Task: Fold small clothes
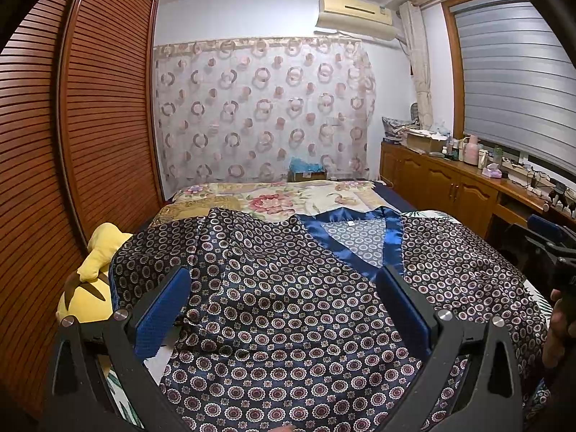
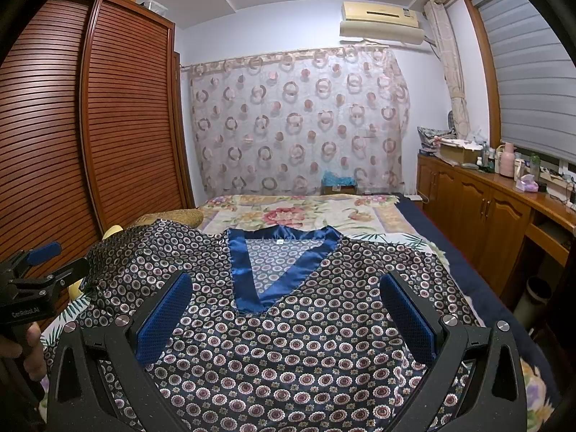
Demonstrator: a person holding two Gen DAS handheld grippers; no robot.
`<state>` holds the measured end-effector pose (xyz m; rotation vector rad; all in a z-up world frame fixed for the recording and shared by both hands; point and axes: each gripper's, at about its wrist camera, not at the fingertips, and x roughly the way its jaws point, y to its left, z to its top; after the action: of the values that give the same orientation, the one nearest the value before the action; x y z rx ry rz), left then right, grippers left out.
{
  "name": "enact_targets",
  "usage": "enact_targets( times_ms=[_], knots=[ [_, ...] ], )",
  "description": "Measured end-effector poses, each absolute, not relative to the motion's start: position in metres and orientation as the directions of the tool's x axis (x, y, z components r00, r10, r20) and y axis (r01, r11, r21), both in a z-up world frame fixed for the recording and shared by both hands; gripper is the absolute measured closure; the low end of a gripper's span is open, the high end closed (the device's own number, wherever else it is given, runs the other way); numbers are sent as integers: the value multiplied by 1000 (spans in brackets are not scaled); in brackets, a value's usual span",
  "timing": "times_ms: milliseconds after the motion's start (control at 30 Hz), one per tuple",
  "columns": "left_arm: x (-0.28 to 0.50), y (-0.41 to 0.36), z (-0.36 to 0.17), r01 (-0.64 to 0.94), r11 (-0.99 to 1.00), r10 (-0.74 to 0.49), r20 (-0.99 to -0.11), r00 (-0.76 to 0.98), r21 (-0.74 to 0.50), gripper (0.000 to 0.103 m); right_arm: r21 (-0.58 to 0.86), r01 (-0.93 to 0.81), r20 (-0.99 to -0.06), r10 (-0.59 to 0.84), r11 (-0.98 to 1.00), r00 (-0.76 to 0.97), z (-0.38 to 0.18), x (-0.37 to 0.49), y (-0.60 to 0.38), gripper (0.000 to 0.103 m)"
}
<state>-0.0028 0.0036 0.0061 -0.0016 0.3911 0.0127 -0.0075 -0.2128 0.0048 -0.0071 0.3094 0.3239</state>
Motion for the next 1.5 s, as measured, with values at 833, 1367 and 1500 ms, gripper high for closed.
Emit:
enact_targets(
  times_ms=[833,1367,1500],
  knots=[
    [-1,10,2,-24,1000,24,-395,918,6,0,54,-335,-312,335,941,889,2,-5,-212,0],
    [15,67,-30,-93,996,85,-496,864,9,0,32,-457,-376,434,889,819,-5,8,-196,0],
    [18,88,-40,-118,992,124,-531,838,45,0,11,-486,-402,449,874,798,-7,15,-189,0]
  ],
)
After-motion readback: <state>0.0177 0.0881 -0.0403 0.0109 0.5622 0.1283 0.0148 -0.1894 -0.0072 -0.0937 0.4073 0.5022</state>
